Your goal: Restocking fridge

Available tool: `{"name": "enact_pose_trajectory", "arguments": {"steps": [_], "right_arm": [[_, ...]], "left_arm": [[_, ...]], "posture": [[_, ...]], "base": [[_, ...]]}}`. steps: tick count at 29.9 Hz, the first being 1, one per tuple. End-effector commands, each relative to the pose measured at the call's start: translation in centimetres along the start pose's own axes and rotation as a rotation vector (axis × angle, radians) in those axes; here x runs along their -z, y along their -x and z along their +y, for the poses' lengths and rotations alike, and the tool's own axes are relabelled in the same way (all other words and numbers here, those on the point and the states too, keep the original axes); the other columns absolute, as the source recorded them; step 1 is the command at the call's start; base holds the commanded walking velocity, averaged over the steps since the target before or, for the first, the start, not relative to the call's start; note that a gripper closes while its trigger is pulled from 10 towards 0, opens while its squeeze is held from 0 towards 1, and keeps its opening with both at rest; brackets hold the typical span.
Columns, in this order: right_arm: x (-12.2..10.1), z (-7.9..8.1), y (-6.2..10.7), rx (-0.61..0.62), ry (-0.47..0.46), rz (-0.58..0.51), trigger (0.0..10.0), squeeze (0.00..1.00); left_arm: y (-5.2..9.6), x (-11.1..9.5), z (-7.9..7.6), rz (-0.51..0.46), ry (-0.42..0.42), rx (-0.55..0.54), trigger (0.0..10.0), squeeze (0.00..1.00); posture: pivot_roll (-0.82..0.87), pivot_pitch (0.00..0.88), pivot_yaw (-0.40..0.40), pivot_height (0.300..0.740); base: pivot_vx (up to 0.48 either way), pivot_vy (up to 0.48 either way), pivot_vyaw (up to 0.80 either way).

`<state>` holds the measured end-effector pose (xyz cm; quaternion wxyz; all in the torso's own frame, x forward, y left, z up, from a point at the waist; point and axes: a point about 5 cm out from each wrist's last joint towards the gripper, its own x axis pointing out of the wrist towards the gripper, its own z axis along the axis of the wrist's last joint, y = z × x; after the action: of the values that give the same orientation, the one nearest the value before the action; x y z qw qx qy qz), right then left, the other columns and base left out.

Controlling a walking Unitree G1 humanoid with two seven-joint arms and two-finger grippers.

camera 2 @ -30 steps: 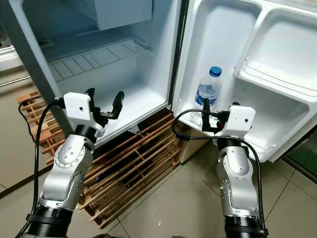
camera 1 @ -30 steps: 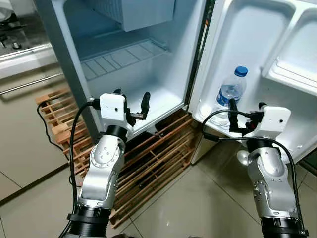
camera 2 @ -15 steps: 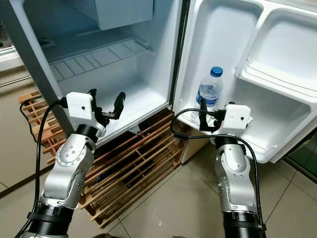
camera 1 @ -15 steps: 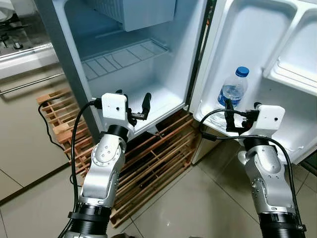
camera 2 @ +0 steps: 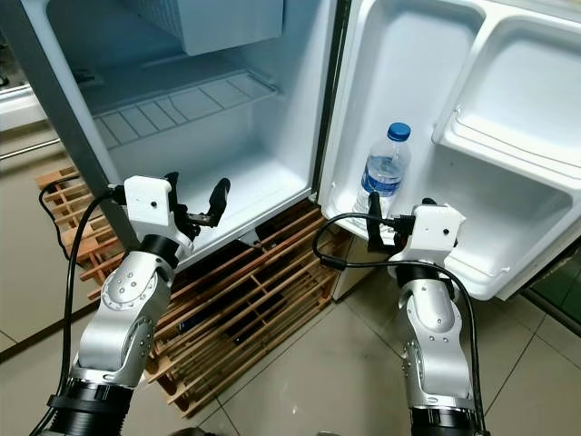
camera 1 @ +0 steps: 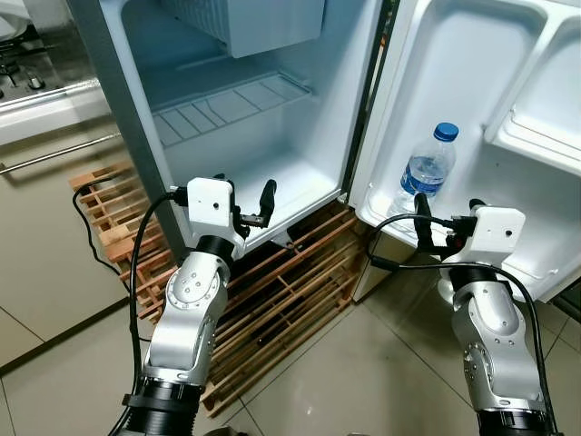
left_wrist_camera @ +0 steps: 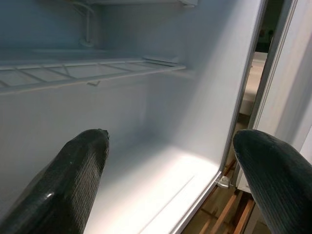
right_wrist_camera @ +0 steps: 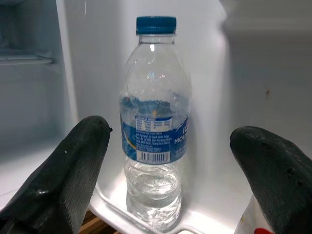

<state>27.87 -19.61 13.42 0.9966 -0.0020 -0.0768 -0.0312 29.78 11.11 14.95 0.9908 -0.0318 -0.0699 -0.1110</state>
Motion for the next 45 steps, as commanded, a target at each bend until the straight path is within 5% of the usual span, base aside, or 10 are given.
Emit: {"name": "enact_pose_trajectory", "arguments": {"steps": [1, 37, 45], "right_arm": [[-0.61, -0.06, -0.29, 0.000, 0.012, -0.026, 10.0, 0.00], [0.26, -0.21, 0.24, -0.004, 0.016, 0.008, 10.0, 0.00], [0.33, -0.38, 0.32, 0.003, 0.023, 0.010, 10.0, 0.00]], "left_arm": [[-0.24, -0.26, -0.29, -0.002, -0.002, 0.016, 10.0, 0.00], [0.14, 0.12, -0.48, 0.006, -0.025, 0.076, 10.0, 0.00], [0.36, 0.04, -0.58, -0.007, -0.018, 0.093, 10.0, 0.00]], "posture": [[-0.10, 0.000, 0.000, 0.740], [-0.10, 0.000, 0.006, 0.740], [-0.11, 0.000, 0.007, 0.740]], "base": [[0.000, 0.000, 0.00], [-0.164, 0.000, 0.00], [0.000, -0.480, 0.00]]}}
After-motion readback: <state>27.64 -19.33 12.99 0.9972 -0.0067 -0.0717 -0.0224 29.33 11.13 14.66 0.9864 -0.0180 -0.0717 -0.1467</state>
